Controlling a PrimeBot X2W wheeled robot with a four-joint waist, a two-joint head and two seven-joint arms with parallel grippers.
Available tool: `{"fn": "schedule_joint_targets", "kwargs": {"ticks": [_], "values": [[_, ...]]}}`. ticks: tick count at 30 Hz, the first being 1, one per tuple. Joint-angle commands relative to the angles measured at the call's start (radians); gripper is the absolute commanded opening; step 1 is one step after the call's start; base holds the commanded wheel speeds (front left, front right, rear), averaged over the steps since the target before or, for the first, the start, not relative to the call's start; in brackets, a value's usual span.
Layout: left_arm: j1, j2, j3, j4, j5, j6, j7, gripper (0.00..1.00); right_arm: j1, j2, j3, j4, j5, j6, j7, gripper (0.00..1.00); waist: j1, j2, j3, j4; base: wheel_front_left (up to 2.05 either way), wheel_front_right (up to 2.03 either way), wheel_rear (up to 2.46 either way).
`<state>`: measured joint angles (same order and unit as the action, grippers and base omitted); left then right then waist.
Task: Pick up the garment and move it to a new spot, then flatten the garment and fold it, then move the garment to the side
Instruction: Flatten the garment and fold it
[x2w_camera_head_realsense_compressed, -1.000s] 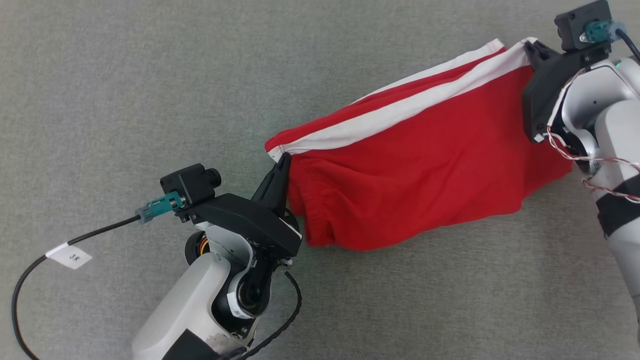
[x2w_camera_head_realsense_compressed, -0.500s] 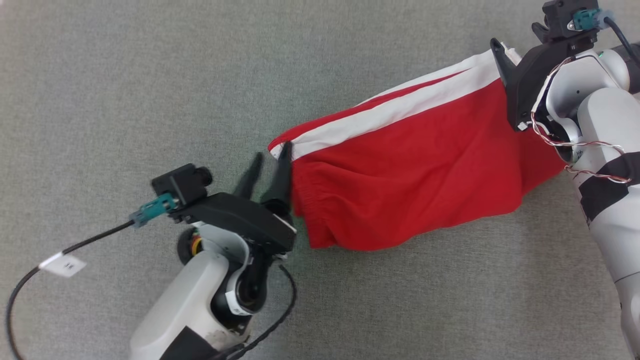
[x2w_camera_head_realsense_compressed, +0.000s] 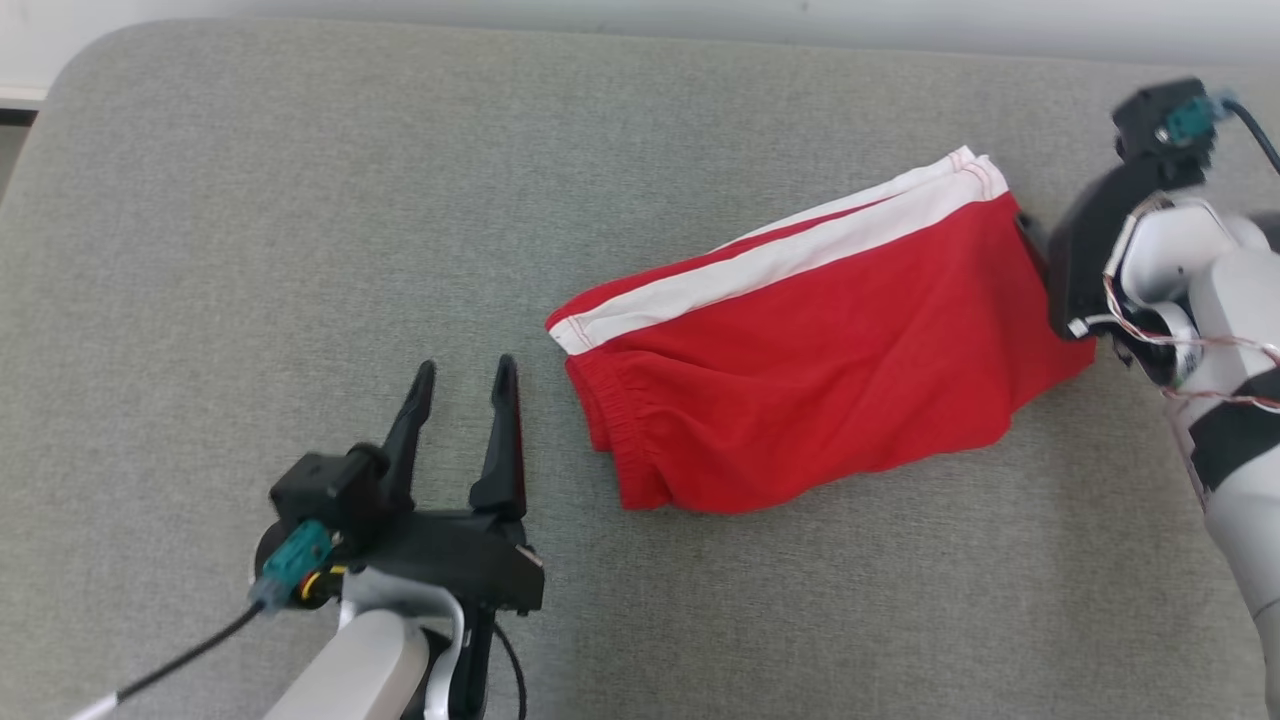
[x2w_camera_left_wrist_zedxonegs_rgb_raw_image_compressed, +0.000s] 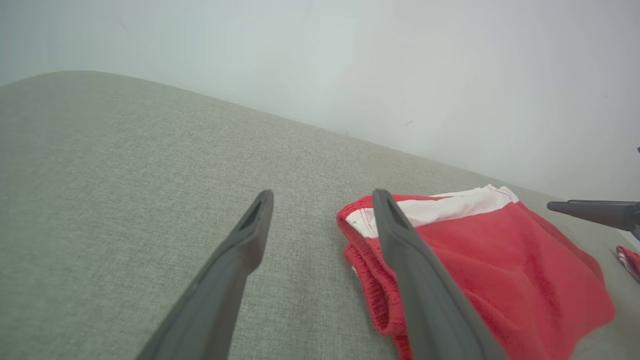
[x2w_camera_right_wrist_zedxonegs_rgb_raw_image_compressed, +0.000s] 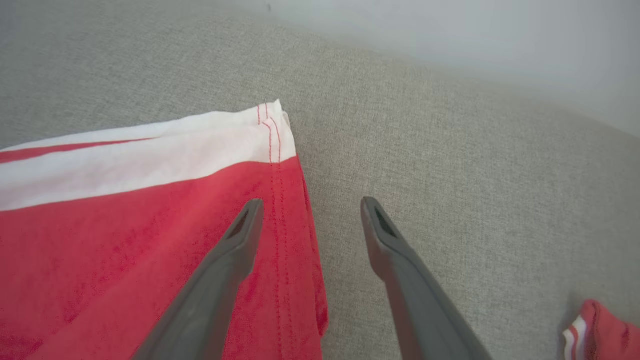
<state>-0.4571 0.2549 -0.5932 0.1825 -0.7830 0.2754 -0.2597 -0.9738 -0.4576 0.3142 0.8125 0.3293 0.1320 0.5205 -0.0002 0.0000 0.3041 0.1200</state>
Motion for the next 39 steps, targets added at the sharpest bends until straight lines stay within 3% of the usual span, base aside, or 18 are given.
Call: {"fn": "schedule_joint_targets", "kwargs": {"ticks": [1,10,15,20,21,22,23,28,39], "values": [[0.040,0.003,0.023,-0.032,0.052,0.010,-0.006,1.00,0.030,0.004,-0.019,0.009,0.020,-0.003,0.009,1.00,0.0002,0.0000,0.001,0.012,0.00,0.00,0.00],[0.149,0.049,0.017,-0.098,0.229,0.008,-0.005,1.00,0.065,-0.001,-0.078,0.037,-0.006,-0.003,0.029,1.00,0.0002,0.0000,0.044,0.031,0.00,0.00,0.00],[0.189,0.044,0.037,-0.124,0.255,0.001,-0.005,1.00,0.086,0.027,-0.115,0.075,-0.005,-0.003,0.078,1.00,0.0002,0.0000,0.056,0.042,0.00,0.00,0.00],[0.212,0.034,0.056,-0.130,0.260,-0.006,-0.005,1.00,0.119,0.073,-0.077,0.056,0.012,0.002,0.158,1.00,0.0002,0.0000,0.048,0.040,0.00,0.00,0.00],[0.214,0.031,0.058,-0.128,0.260,-0.009,-0.005,1.00,0.125,0.073,-0.065,0.045,0.017,0.002,0.169,0.80,0.0002,0.0000,0.044,0.038,0.00,0.00,0.00],[0.215,0.029,0.060,-0.125,0.260,-0.008,-0.005,1.00,0.129,0.069,-0.055,0.029,0.019,0.002,0.166,0.30,0.0002,0.0000,0.040,0.037,0.00,0.00,0.00],[0.216,0.027,0.062,-0.124,0.261,-0.010,-0.005,1.00,0.132,0.060,-0.048,0.016,0.019,0.002,0.159,0.00,0.0002,0.0000,0.036,0.036,0.00,0.00,0.00],[0.223,0.022,0.064,-0.107,0.253,-0.025,-0.005,1.00,0.142,0.023,-0.083,-0.005,-0.019,-0.001,0.122,0.00,0.0002,0.0000,0.012,0.026,0.00,0.00,0.00],[0.260,0.015,0.071,-0.079,0.225,-0.023,-0.005,1.00,0.208,0.032,-0.264,-0.069,-0.131,-0.002,0.074,0.00,0.0002,0.0000,-0.068,-0.010,0.00,0.00,0.00]]}}
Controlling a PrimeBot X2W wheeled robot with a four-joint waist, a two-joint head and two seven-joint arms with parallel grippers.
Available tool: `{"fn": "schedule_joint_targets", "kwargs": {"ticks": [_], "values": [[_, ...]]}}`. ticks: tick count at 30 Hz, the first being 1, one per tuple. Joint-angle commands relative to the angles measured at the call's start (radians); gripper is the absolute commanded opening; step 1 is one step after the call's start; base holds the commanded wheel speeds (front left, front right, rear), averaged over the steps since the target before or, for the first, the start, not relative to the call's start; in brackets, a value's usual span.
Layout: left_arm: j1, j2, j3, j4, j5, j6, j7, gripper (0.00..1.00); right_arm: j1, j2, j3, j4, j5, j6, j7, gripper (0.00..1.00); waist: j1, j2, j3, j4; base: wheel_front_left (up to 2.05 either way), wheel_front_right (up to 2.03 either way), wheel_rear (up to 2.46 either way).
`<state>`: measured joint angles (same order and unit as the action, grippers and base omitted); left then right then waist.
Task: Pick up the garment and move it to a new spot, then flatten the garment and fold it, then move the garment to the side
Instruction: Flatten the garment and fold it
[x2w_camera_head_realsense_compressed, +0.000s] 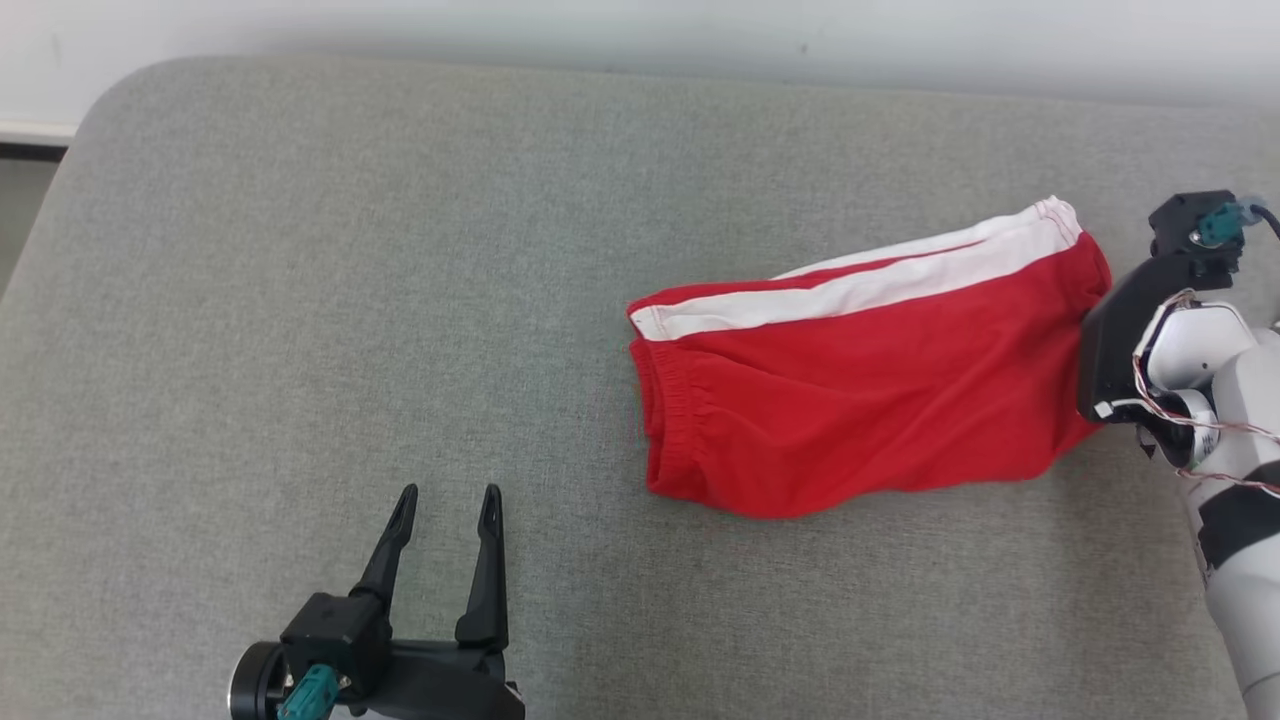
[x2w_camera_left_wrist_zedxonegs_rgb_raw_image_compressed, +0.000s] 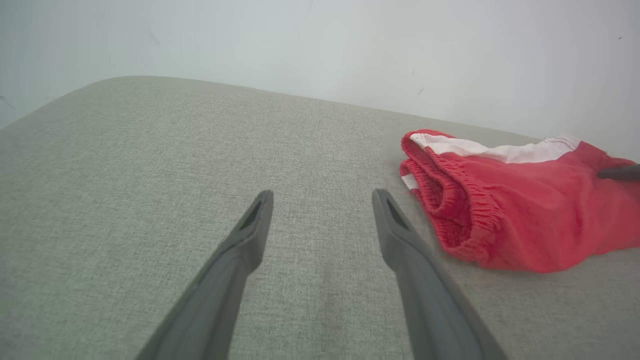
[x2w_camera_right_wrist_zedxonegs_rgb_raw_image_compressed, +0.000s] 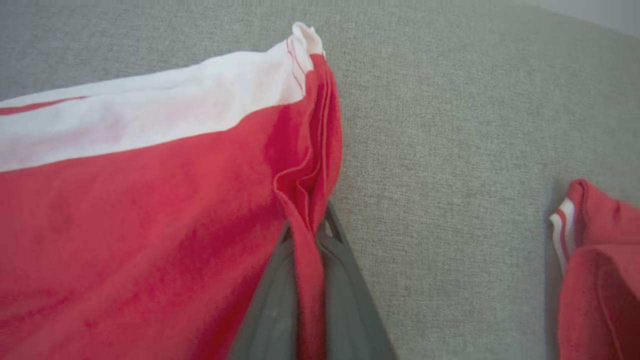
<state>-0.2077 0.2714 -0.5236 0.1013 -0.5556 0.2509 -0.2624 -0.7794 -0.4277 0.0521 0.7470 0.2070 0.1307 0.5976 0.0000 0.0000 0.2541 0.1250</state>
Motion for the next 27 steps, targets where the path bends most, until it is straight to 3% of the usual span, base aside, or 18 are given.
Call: {"fn": "schedule_joint_targets", "kwargs": {"ticks": [1,8,15,21,27], "values": [[0.014,-0.002,0.003,0.003,-0.006,0.003,-0.003,1.00,0.025,0.002,-0.016,-0.016,-0.020,0.000,-0.005,0.00,0.0000,0.0000,-0.026,-0.020,0.00,0.00,0.00],[0.040,-0.008,-0.005,0.009,-0.020,0.001,-0.003,1.00,0.100,-0.002,-0.117,-0.108,-0.112,0.000,0.012,0.00,0.0000,0.0000,-0.058,-0.034,0.00,0.00,0.00],[0.037,-0.017,-0.010,0.021,-0.031,0.000,0.001,1.00,0.147,-0.015,-0.137,-0.220,-0.192,0.000,0.027,0.00,0.0000,0.0000,-0.077,-0.026,0.00,0.00,0.00],[0.030,-0.023,-0.013,0.030,-0.031,-0.002,0.001,1.00,0.167,0.038,-0.068,-0.331,-0.162,0.000,0.072,0.00,0.0000,0.0000,-0.090,-0.022,0.00,0.00,0.00],[0.039,-0.028,-0.009,0.041,-0.038,0.000,0.000,1.00,0.162,0.097,0.066,-0.403,-0.121,0.000,0.117,0.00,0.0000,0.0000,-0.105,-0.030,0.00,0.00,0.00]]}}
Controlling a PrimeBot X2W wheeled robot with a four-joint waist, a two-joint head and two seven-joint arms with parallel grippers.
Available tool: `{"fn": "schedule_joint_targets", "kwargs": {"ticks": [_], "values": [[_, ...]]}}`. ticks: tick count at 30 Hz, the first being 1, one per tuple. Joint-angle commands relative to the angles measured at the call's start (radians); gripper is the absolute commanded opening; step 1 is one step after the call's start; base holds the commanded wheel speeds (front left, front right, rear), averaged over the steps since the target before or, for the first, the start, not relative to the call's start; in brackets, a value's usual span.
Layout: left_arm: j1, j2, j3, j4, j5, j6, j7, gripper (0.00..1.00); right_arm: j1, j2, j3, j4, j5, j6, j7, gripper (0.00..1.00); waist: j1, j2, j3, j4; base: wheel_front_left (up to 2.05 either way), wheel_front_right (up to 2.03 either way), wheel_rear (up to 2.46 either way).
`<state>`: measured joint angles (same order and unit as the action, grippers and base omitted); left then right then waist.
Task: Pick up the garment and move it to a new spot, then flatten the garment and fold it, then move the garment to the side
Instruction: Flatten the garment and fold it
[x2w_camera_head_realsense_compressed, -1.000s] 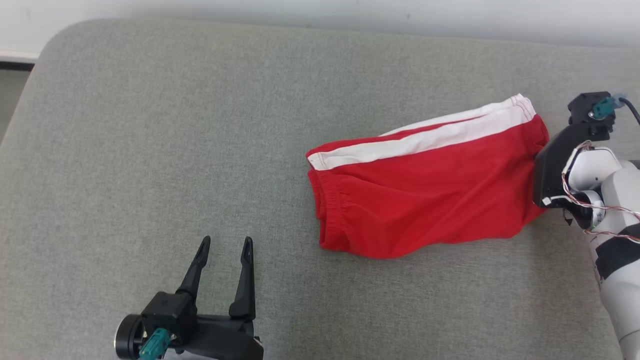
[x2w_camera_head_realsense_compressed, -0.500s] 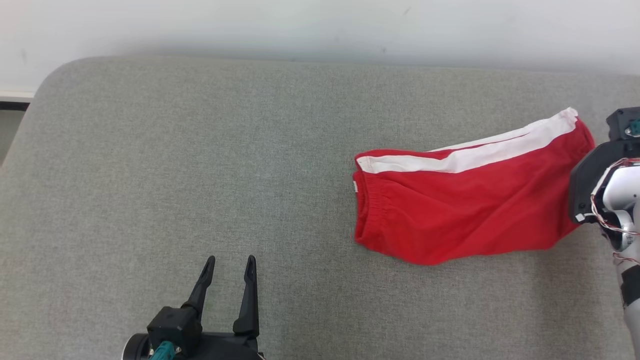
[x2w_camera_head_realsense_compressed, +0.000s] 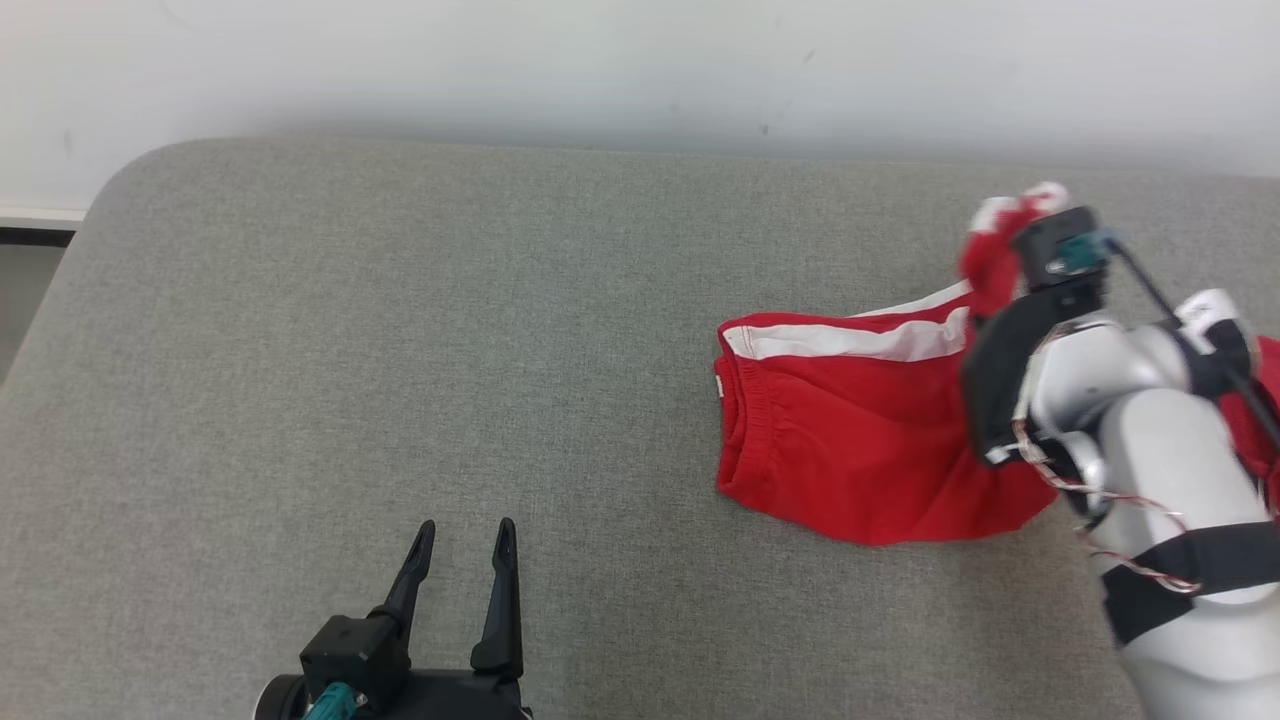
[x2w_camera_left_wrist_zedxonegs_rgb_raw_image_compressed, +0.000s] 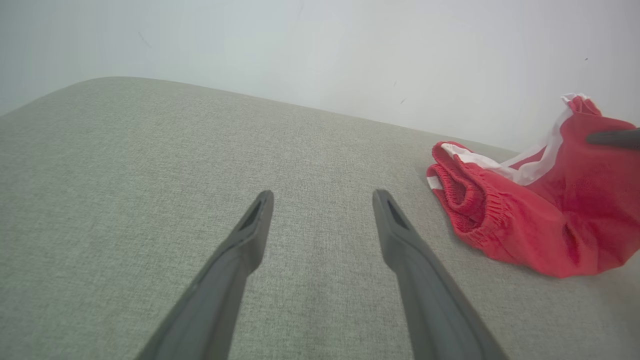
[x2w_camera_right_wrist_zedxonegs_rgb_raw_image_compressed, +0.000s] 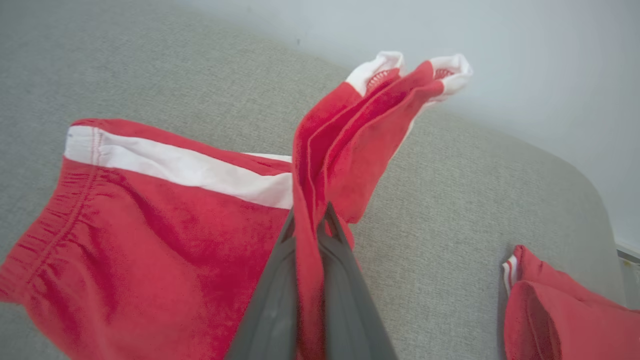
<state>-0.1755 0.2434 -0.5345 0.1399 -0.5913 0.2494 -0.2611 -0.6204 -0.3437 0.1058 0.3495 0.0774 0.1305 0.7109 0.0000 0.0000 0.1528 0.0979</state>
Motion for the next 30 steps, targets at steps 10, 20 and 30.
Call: {"fn": "schedule_joint_targets", "kwargs": {"ticks": [10,20,30], "values": [[0.020,0.002,0.001,0.007,-0.006,-0.007,-0.002,1.00,-0.042,0.110,0.155,0.043,0.058,0.000,0.010,0.00,0.0000,0.0000,-0.007,-0.013,0.00,0.00,0.00],[0.022,0.000,0.004,0.014,-0.013,-0.010,-0.003,1.00,-0.062,0.197,0.199,0.160,0.055,0.000,-0.016,0.00,0.0000,0.0000,-0.006,-0.006,0.00,0.00,0.00],[0.035,-0.005,0.009,0.024,-0.018,-0.008,-0.003,1.00,-0.058,0.255,0.186,0.177,0.182,0.000,-0.064,1.00,0.0000,0.0000,-0.034,-0.010,0.00,0.00,0.00]]}}
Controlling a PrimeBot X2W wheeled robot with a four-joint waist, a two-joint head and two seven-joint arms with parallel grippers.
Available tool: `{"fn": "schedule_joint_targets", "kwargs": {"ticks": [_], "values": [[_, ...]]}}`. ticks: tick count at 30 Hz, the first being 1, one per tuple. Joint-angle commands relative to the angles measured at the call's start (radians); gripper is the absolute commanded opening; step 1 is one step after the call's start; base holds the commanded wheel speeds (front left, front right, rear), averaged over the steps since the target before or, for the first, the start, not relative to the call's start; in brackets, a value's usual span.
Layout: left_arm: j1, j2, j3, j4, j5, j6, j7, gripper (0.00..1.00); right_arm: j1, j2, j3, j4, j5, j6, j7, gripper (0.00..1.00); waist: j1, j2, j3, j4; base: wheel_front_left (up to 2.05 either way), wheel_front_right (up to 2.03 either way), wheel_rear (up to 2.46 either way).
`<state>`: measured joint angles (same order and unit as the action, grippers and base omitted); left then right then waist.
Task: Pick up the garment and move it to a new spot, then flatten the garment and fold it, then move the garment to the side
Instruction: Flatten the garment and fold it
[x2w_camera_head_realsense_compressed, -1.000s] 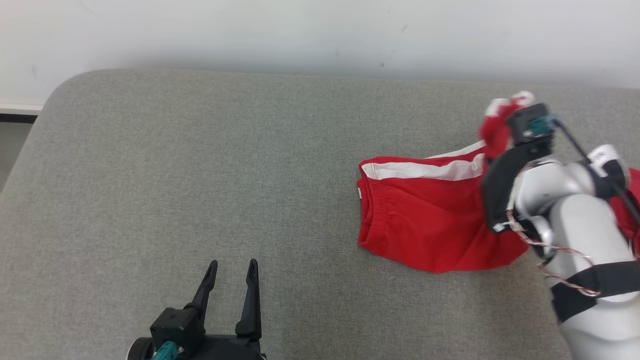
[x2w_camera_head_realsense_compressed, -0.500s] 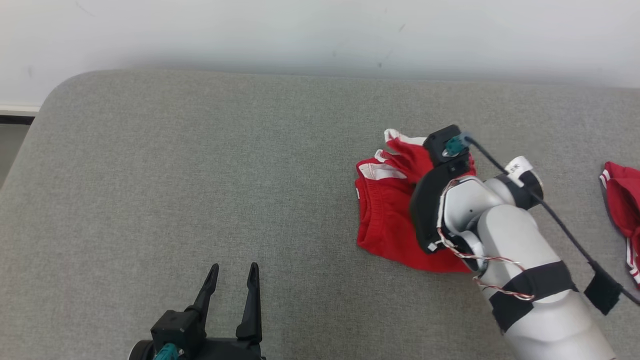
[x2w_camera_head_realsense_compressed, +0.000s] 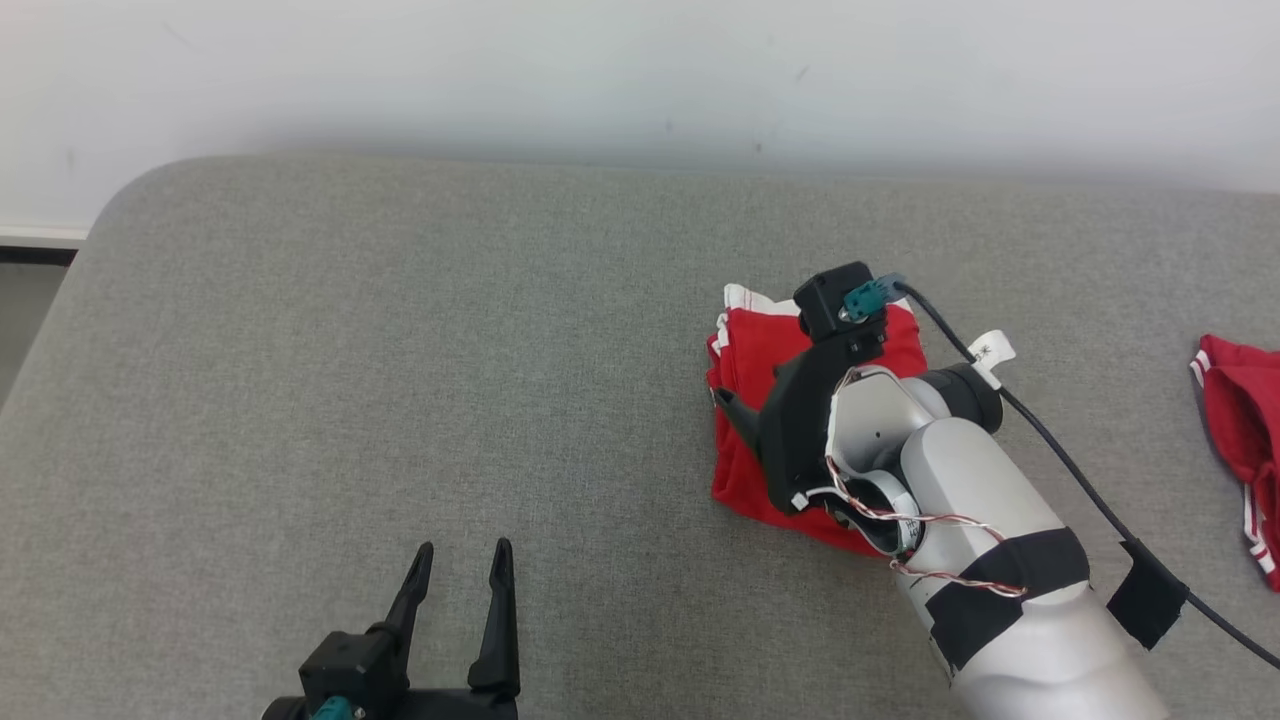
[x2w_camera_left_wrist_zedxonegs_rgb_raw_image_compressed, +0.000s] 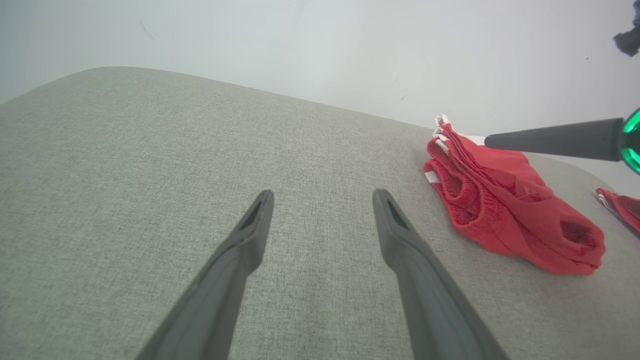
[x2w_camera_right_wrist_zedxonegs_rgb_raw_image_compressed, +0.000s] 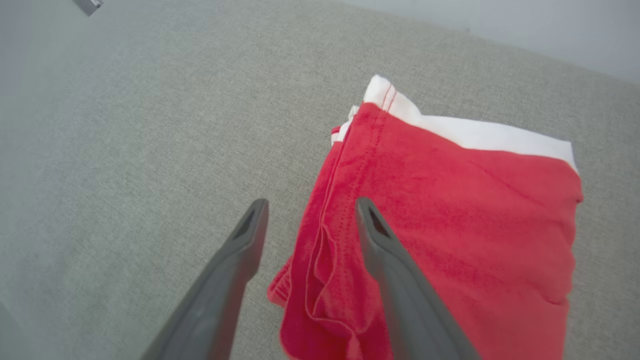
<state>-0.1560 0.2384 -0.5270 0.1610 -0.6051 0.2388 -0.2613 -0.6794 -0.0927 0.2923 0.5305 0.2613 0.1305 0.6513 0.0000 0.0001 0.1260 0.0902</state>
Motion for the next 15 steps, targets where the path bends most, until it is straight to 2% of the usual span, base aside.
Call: {"fn": "schedule_joint_targets", "kwargs": {"ticks": [1,7,15], "values": [[0.017,0.000,0.002,0.003,-0.005,0.002,-0.003,1.00,0.001,0.005,-0.007,-0.012,0.016,0.000,-0.010,1.00,0.0000,-0.0001,-0.012,-0.004,0.00,0.00,0.00],[0.038,0.003,0.003,0.000,-0.007,0.005,-0.004,1.00,0.026,-0.038,-0.096,-0.076,0.019,0.000,-0.086,1.00,0.0000,-0.0001,-0.038,-0.010,0.00,0.00,0.00],[0.051,0.004,-0.001,-0.011,0.002,0.003,-0.004,1.00,0.148,-0.096,-0.232,-0.082,-0.118,0.000,-0.178,1.00,0.0000,-0.0001,-0.050,-0.006,0.00,0.00,0.00]]}}
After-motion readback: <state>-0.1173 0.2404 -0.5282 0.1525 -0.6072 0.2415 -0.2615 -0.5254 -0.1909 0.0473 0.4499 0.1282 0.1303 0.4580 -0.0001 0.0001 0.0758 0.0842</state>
